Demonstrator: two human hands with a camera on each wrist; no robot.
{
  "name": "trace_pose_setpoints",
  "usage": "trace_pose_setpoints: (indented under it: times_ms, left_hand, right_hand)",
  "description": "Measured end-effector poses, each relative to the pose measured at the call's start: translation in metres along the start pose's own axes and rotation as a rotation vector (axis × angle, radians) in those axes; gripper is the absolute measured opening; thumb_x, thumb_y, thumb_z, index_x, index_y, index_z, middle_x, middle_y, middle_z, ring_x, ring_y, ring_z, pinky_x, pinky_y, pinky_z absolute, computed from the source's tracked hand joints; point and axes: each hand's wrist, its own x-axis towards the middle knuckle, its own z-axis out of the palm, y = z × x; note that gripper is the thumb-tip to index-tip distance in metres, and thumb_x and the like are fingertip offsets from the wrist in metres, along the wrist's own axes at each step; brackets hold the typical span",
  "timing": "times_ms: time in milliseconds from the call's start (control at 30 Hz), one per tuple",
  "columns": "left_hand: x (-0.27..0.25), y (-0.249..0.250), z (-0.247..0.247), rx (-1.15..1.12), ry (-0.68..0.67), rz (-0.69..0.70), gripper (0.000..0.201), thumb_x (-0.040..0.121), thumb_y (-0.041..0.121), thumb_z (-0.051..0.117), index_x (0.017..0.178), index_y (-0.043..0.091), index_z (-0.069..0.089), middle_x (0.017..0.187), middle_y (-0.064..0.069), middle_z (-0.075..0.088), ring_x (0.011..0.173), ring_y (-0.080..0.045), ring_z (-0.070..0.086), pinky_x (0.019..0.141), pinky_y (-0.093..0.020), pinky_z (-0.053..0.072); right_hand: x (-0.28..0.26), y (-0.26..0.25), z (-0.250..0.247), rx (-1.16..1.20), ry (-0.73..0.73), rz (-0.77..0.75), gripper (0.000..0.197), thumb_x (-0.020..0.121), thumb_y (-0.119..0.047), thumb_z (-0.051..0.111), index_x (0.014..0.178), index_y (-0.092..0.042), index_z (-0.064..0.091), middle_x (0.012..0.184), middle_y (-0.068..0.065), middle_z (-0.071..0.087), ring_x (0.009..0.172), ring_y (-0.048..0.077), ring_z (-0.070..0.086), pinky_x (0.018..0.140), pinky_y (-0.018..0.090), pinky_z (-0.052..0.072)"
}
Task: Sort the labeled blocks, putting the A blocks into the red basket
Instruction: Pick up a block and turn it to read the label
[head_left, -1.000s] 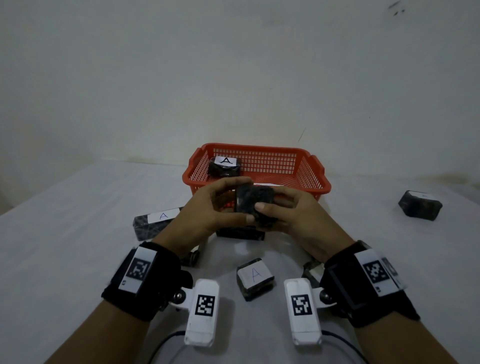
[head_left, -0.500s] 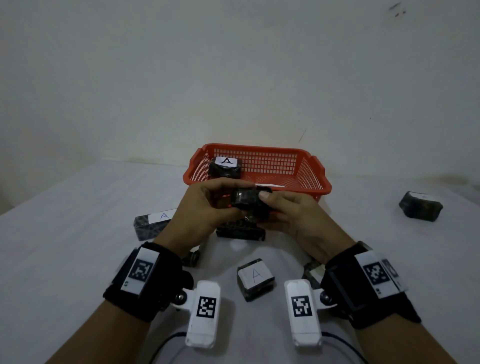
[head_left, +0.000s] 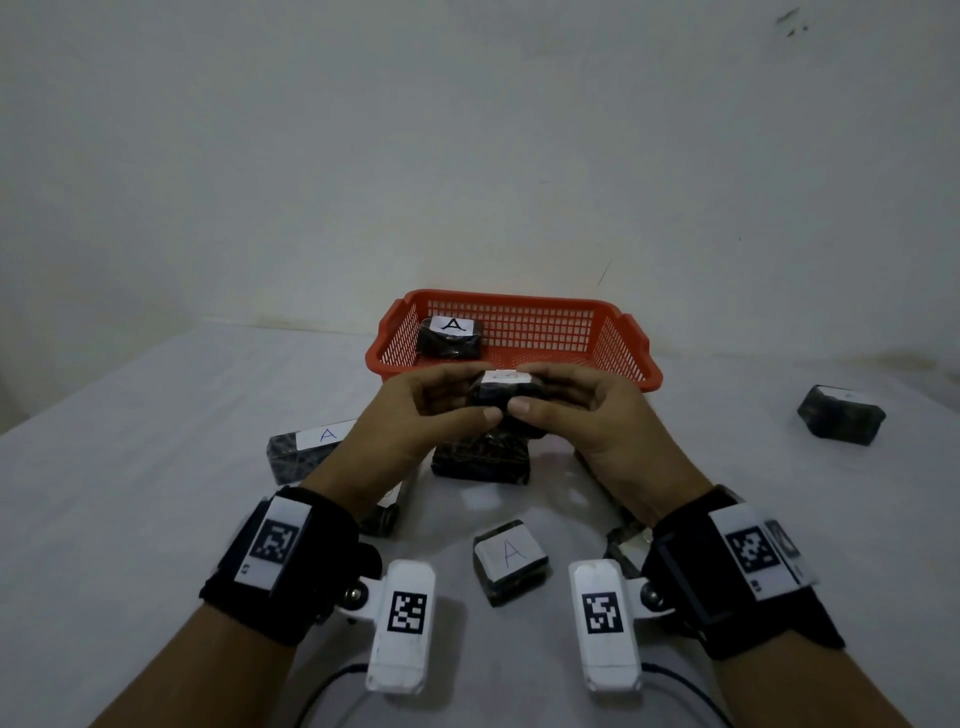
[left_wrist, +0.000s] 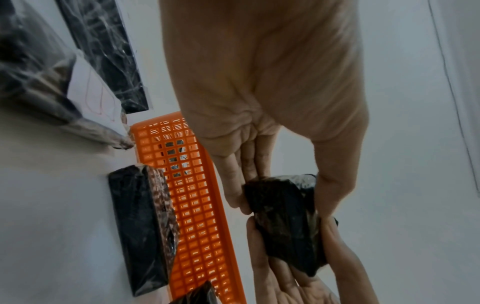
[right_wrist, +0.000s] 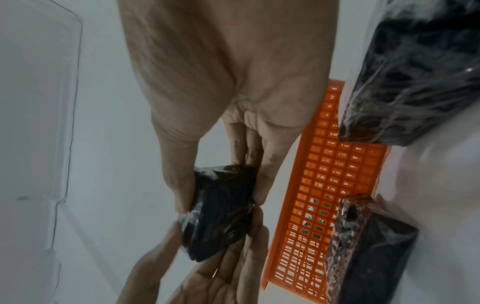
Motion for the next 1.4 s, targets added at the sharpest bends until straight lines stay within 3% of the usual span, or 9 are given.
trace_pose_setpoints:
  times_ms: [333, 567, 667, 767, 933, 1033, 1167, 1233, 1400]
  left_hand:
    - [-0.001, 0.001, -0.005, -0.054, -0.019, -0.021, 0.058, 0.078, 0.018, 0.074, 0.134, 0.014, 0.062, 0.122, -0.002, 0.076, 0.114, -0.013, 0.072, 0.093, -0.023, 0.058]
    - [-0.001, 0.001, -0.011, 0.054, -0.036, -0.024, 0.046, 0.093, -0.010, 0.058, 0.129, 0.017, 0.066, 0.119, 0.001, 0.077, 0.114, -0.012, 0.071, 0.092, -0.022, 0.057]
    - [-0.002, 0.002, -0.015, 0.031, -0.074, -0.044, 0.051, 0.093, -0.013, 0.054, 0.134, 0.016, 0.063, 0.125, 0.001, 0.074, 0.119, -0.014, 0.069, 0.097, -0.026, 0.056]
    - [-0.002, 0.004, -0.013, 0.018, -0.090, -0.051, 0.057, 0.086, -0.006, 0.059, 0.139, 0.015, 0.060, 0.132, 0.002, 0.071, 0.125, -0.013, 0.065, 0.101, -0.026, 0.054]
    - [-0.002, 0.011, -0.014, -0.006, -0.104, -0.087, 0.061, 0.080, 0.002, 0.056, 0.140, 0.014, 0.060, 0.131, 0.000, 0.071, 0.124, -0.015, 0.066, 0.102, -0.030, 0.055]
    - [0.001, 0.016, -0.020, 0.093, -0.013, -0.060, 0.047, 0.090, 0.004, 0.057, 0.132, 0.022, 0.067, 0.124, 0.004, 0.074, 0.117, -0.013, 0.069, 0.093, -0.027, 0.059]
    - [0.020, 0.027, -0.040, 0.160, 0.315, -0.054, 0.031, 0.097, 0.000, 0.055, 0.112, 0.017, 0.077, 0.110, 0.000, 0.077, 0.091, -0.001, 0.074, 0.069, -0.014, 0.057]
    - [0.036, 0.031, -0.055, 0.185, 0.434, -0.059, 0.025, 0.094, 0.004, 0.059, 0.102, 0.016, 0.079, 0.103, -0.001, 0.078, 0.088, -0.007, 0.073, 0.073, -0.020, 0.057]
    - [0.081, 0.030, -0.085, 0.169, 0.489, -0.279, 0.014, 0.091, 0.006, 0.062, 0.081, 0.011, 0.070, 0.084, -0.003, 0.068, 0.077, -0.014, 0.061, 0.063, -0.022, 0.046]
  right_hand:
    - [-0.001, -0.001, -0.002, -0.009, -0.019, -0.003, 0.050, 0.081, -0.005, 0.084, 0.128, -0.012, 0.069, 0.124, 0.006, 0.077, 0.119, 0.017, 0.072, 0.103, 0.036, 0.058]
    - [-0.001, -0.003, 0.003, 0.050, -0.084, 0.084, 0.054, 0.068, -0.022, 0.089, 0.118, -0.010, 0.072, 0.119, 0.011, 0.077, 0.114, 0.023, 0.075, 0.099, 0.036, 0.059]
    - [0.000, -0.011, 0.007, 0.109, -0.077, 0.176, 0.041, 0.079, -0.031, 0.078, 0.112, -0.008, 0.073, 0.113, 0.014, 0.079, 0.103, 0.022, 0.078, 0.083, 0.029, 0.062]
    - [0.002, -0.013, 0.011, 0.074, -0.034, 0.247, 0.027, 0.096, -0.020, 0.068, 0.112, 0.000, 0.071, 0.106, 0.014, 0.079, 0.089, 0.021, 0.078, 0.075, 0.031, 0.064]
    - [0.006, -0.023, 0.013, 0.155, -0.037, 0.349, 0.024, 0.095, -0.012, 0.069, 0.119, -0.008, 0.070, 0.111, 0.015, 0.078, 0.092, 0.022, 0.078, 0.073, 0.033, 0.063]
    - [0.010, -0.033, 0.017, 0.195, -0.036, 0.370, 0.023, 0.098, -0.009, 0.065, 0.119, -0.011, 0.074, 0.110, 0.013, 0.080, 0.099, 0.025, 0.078, 0.077, 0.036, 0.064]
    - [0.029, -0.043, 0.024, 0.173, 0.068, 0.358, 0.020, 0.098, -0.006, 0.065, 0.115, -0.003, 0.075, 0.112, 0.017, 0.077, 0.106, 0.032, 0.075, 0.078, 0.040, 0.066]
    - [0.043, -0.046, 0.028, 0.165, 0.113, 0.345, 0.016, 0.097, -0.005, 0.067, 0.110, 0.001, 0.075, 0.111, 0.019, 0.076, 0.103, 0.032, 0.075, 0.073, 0.038, 0.067]
    - [0.090, -0.035, 0.041, 0.083, 0.210, 0.390, 0.025, 0.094, -0.005, 0.072, 0.112, 0.013, 0.070, 0.114, 0.024, 0.074, 0.092, 0.028, 0.073, 0.060, 0.033, 0.065]
